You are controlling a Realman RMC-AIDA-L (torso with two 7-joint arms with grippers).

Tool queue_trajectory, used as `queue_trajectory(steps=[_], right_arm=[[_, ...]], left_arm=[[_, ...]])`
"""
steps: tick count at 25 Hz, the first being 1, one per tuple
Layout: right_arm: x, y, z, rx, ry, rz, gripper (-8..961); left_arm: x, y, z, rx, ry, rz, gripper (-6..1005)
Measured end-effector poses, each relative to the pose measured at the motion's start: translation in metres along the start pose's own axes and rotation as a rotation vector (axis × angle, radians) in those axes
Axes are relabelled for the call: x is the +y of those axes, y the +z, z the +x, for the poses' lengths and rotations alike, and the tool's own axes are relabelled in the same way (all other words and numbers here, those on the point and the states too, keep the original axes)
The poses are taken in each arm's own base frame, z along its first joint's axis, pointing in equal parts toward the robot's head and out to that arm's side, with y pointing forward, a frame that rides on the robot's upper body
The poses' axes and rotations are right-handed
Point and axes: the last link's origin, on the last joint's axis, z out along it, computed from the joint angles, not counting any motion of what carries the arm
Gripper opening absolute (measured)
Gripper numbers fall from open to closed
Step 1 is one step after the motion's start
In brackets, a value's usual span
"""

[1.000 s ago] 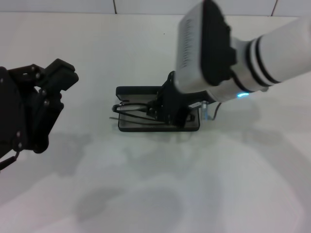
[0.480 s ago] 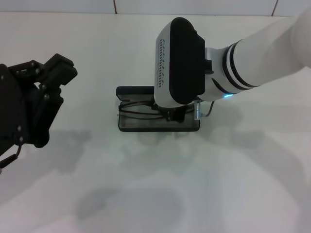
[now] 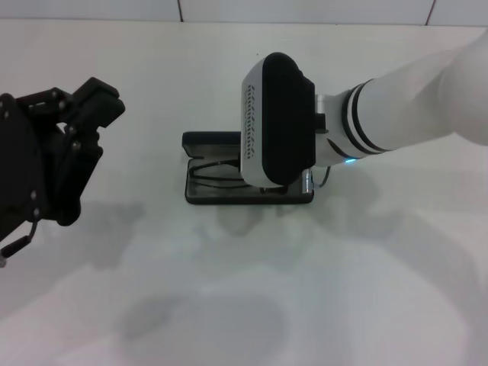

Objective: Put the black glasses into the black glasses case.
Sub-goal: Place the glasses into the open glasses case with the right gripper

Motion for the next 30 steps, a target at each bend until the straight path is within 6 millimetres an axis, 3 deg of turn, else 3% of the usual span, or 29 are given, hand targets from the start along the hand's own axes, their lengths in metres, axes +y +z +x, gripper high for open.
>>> queue_trajectory(steps=[30], right_arm=[[-0.0008,0.0053,0.0051,0.009,-0.048,0.053,105]], left_arm=[[0.0002,0.0003,-0.0009,-0.002,-0.003,0.001,75]])
